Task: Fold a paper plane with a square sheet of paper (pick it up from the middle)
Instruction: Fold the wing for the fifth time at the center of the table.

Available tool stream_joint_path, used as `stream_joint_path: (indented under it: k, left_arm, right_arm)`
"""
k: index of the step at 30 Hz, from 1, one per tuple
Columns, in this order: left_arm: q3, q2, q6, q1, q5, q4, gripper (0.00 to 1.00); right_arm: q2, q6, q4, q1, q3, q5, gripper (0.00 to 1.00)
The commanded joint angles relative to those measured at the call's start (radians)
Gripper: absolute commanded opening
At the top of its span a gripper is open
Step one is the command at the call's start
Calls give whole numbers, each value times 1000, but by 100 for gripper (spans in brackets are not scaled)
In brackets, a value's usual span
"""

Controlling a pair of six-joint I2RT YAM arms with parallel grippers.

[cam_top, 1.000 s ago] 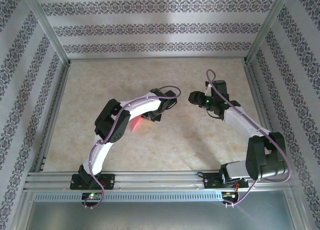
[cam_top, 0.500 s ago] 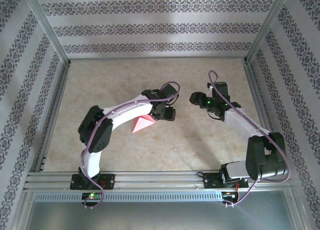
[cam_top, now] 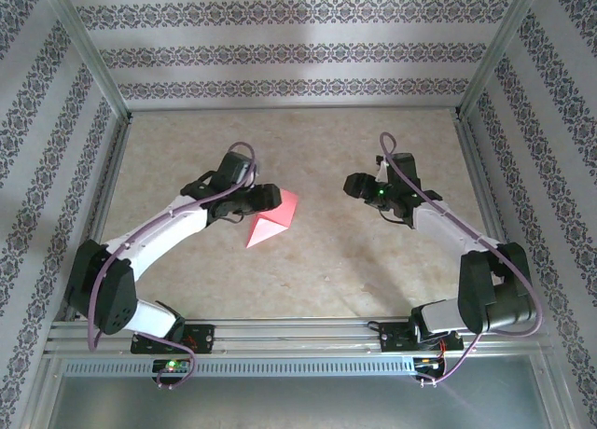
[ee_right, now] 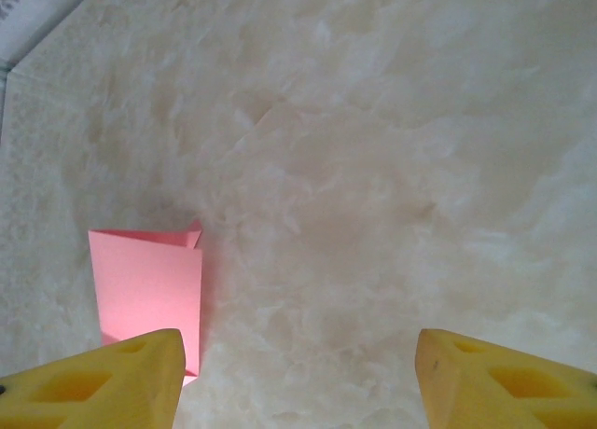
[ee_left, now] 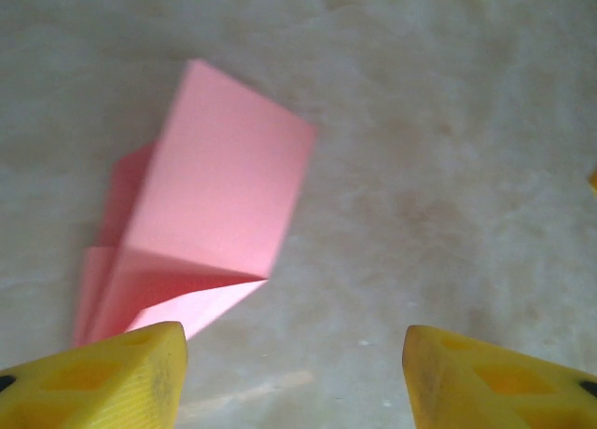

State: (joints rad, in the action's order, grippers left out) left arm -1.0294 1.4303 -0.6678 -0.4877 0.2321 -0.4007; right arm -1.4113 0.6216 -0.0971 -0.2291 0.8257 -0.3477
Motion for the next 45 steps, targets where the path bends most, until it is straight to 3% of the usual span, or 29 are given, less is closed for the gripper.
stream_joint_path:
  k: [1, 7, 12, 27, 37, 45]
  left_arm:
    - [54, -13, 8, 18, -5, 49, 60]
    - [87, 43, 10, 20, 45, 102, 40]
    - [115, 93, 13, 18, 210, 214, 26]
    - [143, 190, -38, 44, -33, 135, 16]
    - [157, 247, -83, 51, -72, 136, 12]
    - [163, 278, -155, 55, -76, 116, 10]
  right_arm:
    - [-36, 22, 29, -29, 37, -17, 67]
    - [-89, 39, 37, -79, 70, -26, 66]
    - [-119, 53, 44, -99, 78, -30, 66]
    - [-158, 58, 42, -124, 95, -49, 67]
    - [-164, 69, 46, -155, 87, -72, 68]
    - [-242, 209, 59, -243, 103, -135, 69]
